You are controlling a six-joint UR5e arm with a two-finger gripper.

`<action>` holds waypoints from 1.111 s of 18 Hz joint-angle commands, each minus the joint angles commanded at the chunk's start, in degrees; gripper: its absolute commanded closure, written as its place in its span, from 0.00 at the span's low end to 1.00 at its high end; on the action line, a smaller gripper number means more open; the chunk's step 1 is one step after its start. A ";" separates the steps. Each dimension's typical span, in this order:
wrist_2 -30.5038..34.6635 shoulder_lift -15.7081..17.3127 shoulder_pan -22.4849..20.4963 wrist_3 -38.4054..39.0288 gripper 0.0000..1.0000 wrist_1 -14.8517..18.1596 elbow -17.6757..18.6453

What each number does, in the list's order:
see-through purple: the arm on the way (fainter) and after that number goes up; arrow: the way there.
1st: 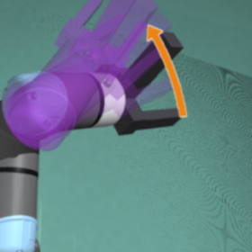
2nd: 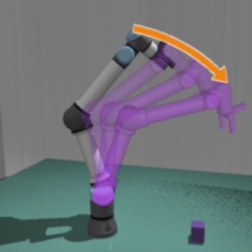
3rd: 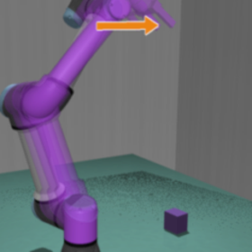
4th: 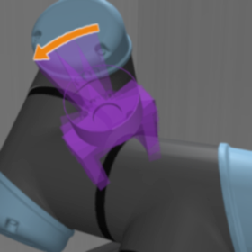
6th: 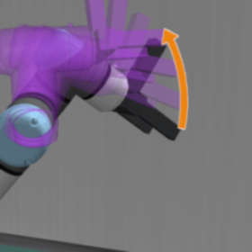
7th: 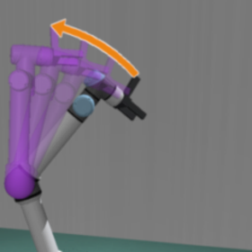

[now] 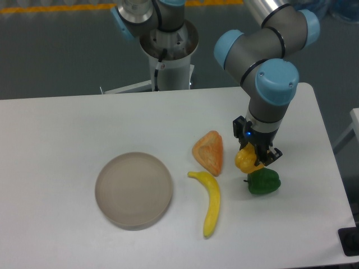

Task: Place the yellow pepper on the plate
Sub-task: 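Hold the yellow pepper in the gripper beside the green pepper, then carry the yellow pepper over the banana toward the grey plate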

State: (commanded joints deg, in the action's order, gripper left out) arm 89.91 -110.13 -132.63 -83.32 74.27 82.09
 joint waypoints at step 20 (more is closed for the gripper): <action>-0.79 1.41 13.26 10.80 0.74 -0.26 2.37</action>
State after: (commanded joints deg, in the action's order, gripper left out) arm 89.12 -108.72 -119.37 -72.52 74.00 84.46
